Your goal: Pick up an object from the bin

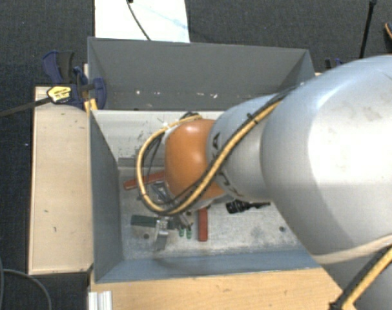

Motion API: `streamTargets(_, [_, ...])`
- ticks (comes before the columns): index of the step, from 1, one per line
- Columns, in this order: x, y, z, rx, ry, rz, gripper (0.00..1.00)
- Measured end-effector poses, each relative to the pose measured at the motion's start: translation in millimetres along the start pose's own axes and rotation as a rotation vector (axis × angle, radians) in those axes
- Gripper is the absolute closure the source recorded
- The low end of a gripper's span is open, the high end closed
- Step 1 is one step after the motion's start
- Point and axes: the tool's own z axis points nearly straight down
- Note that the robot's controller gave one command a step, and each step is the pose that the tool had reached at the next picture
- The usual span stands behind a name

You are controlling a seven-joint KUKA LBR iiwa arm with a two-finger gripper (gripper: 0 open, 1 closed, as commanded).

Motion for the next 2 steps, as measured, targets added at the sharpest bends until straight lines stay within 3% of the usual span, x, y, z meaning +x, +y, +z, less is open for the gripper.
streamTargets(1, [0.1, -0.1, 0.1, 0.000, 0.000, 0.001, 1.00])
streamTargets(2, [-20.9, -10.1, -97.7, -0.003, -0.008, 0.007, 1.00])
